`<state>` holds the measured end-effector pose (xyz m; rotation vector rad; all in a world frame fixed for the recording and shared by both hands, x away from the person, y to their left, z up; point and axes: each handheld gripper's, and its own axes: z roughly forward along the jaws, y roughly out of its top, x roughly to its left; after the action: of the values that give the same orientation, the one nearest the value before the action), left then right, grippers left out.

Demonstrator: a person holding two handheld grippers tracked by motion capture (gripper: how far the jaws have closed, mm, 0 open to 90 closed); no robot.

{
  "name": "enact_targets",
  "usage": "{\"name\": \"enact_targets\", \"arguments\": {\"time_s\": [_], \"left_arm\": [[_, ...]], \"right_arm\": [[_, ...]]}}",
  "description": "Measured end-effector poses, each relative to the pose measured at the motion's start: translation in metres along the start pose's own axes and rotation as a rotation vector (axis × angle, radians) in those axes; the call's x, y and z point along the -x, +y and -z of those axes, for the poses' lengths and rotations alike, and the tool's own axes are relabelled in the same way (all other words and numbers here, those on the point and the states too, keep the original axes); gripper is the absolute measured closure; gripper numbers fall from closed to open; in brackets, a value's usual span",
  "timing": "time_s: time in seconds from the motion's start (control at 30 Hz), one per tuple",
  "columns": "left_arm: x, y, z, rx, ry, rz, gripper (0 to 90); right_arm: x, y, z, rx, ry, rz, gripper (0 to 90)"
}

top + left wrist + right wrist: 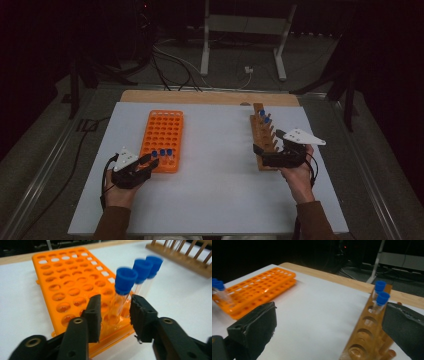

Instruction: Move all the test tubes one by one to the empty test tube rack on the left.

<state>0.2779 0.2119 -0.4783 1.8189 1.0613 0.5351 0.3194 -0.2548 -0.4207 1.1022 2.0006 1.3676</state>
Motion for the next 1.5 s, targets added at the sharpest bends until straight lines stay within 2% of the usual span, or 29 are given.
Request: {"name": "enact_targets", "arguments": {"time_s": [0.1, 0.2, 0.37, 0.43, 0.47, 0.57, 0.73, 0.9, 0.93, 1.1, 1.27, 1.5], "left_arm": [[-0.002, 0.001, 0.006, 0.027, -0.003, 0.018, 53.3], [-0.006, 0.002, 0.012, 0.059, -0.015, 0.058, 45.4], [-0.010, 0.005, 0.019, 0.099, 0.010, 0.102, 24.9], [-0.011, 0.005, 0.020, 0.103, 0.029, 0.119, 16.4], [-0.012, 0.005, 0.021, 0.107, 0.028, 0.122, 15.8], [-0.013, 0.005, 0.020, 0.097, 0.054, 0.133, 2.4], [-0.015, 0.003, 0.019, 0.097, 0.080, 0.143, 0.6], [-0.016, 0.003, 0.018, 0.093, 0.086, 0.142, 0.7], [-0.016, 0.002, 0.018, 0.093, 0.084, 0.144, 0.6], [-0.016, 0.002, 0.017, 0.092, 0.084, 0.147, 0.7], [-0.018, 0.001, 0.018, 0.091, 0.084, 0.150, 0.6], [-0.018, 0.001, 0.018, 0.091, 0.088, 0.155, 0.7]], "right_arm": [[0.005, -0.001, -0.004, -0.012, -0.019, -0.003, 0.0], [0.010, 0.001, -0.008, -0.017, -0.031, -0.008, 0.0], [0.016, 0.007, -0.014, -0.026, -0.049, -0.007, 0.3], [0.019, 0.009, -0.017, -0.024, -0.054, 0.000, 1.8], [0.020, 0.010, -0.019, -0.027, -0.057, 0.000, 1.8], [0.026, 0.012, -0.026, -0.042, -0.075, 0.000, 2.1], [0.036, 0.012, -0.038, -0.055, -0.089, -0.011, 7.1], [0.049, 0.006, -0.055, -0.109, -0.110, -0.051, 11.6], [0.051, 0.006, -0.059, -0.116, -0.109, -0.058, 15.3], [0.056, 0.005, -0.073, -0.149, -0.136, -0.077, 22.4], [0.059, 0.006, -0.080, -0.168, -0.178, -0.075, 43.4], [0.061, -0.001, -0.084, -0.180, -0.203, -0.065, 70.0]]}}
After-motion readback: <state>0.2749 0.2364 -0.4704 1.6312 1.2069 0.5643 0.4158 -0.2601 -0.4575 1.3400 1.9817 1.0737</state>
